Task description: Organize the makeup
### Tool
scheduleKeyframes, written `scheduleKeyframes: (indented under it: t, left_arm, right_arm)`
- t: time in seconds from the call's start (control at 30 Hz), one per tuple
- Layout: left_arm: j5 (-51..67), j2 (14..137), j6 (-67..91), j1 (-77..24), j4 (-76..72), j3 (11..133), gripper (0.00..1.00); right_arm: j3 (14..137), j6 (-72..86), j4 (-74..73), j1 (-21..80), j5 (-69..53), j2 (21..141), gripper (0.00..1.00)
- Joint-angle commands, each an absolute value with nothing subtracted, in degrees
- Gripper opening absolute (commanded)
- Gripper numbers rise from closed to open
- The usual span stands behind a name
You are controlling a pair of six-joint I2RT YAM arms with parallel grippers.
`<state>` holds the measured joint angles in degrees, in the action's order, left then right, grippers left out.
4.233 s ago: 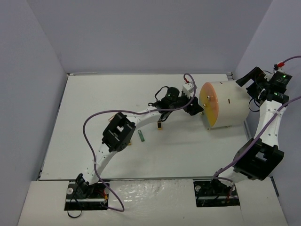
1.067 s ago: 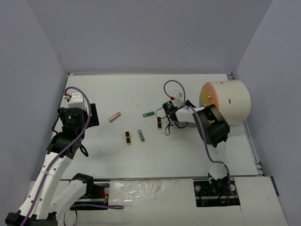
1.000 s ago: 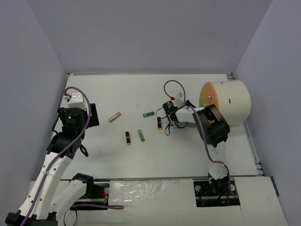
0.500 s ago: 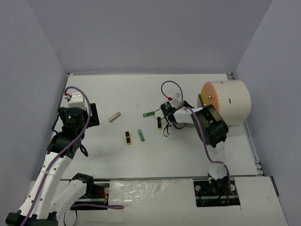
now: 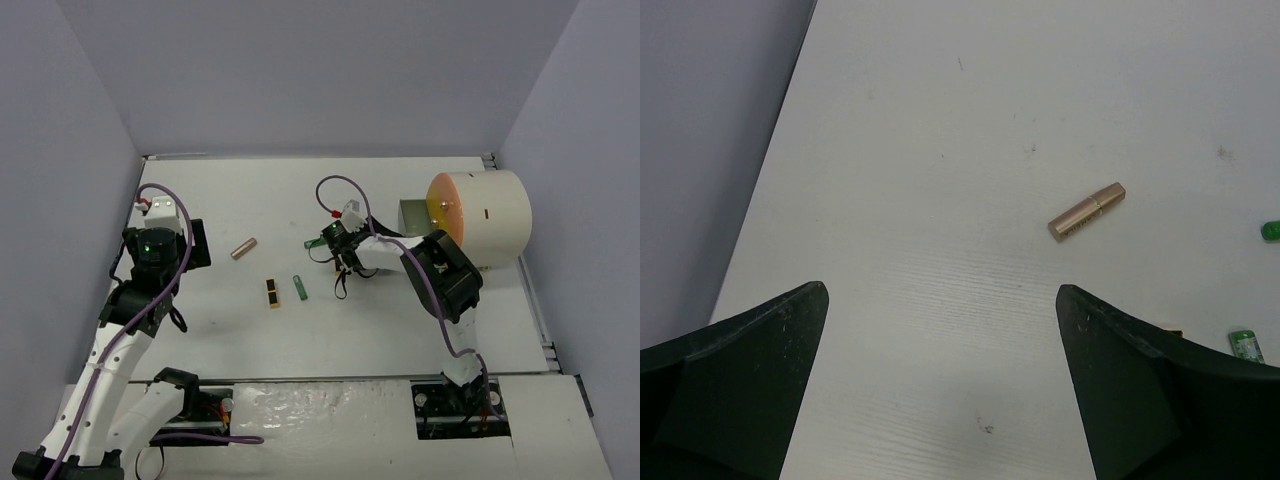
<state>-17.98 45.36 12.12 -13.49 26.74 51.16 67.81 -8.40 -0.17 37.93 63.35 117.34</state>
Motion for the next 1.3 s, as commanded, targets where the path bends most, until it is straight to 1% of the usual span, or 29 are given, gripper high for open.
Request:
scheduleKeyframes:
  t: [0.0, 0.17, 0.33, 0.63, 0.87, 1.03, 1.17, 1.27]
  left_arm:
    - [-18.11, 45.26, 11.34, -13.01, 23.55, 52.47, 0.97]
    - [-18.11, 45.26, 11.42, -12.92, 23.55, 52.38, 0.97]
    - [-17.99, 45.41, 11.43, -12.83, 23.47, 52.38, 0.97]
    - [-17.58, 45.62, 11.43, -12.57, 23.38, 52.3, 0.97]
    - [-17.58, 45.7, 11.41, -12.48, 23.31, 52.21, 0.97]
    - [-17.58, 45.97, 11.43, -12.48, 23.29, 52.29, 0.97]
    - [-17.49, 46.23, 11.41, -12.48, 23.29, 52.29, 0.97]
    - [-17.46, 46.37, 11.34, -12.45, 23.29, 52.32, 0.97]
  right_arm:
    - [69.35, -6.16, 1.14, 39.72, 59.51, 113.91, 0.0]
    - [68.44, -5.17, 1.14, 40.43, 58.43, 113.33, 0.0]
    - [66.49, -4.28, 1.06, 40.52, 57.17, 110.28, 0.0]
    - [64.62, -4.48, 0.97, 40.52, 56.27, 107.84, 0.03]
    - [63.39, -3.38, 0.81, 40.59, 53.76, 107.95, 0.16]
    - [63.46, -2.59, 0.35, 40.83, 52.22, 106.63, 0.22]
    - [65.28, -0.71, -2.25, 41.29, 47.72, 102.23, 0.27]
    - [66.66, 0.66, -3.5, 41.34, 44.06, 99.19, 0.34]
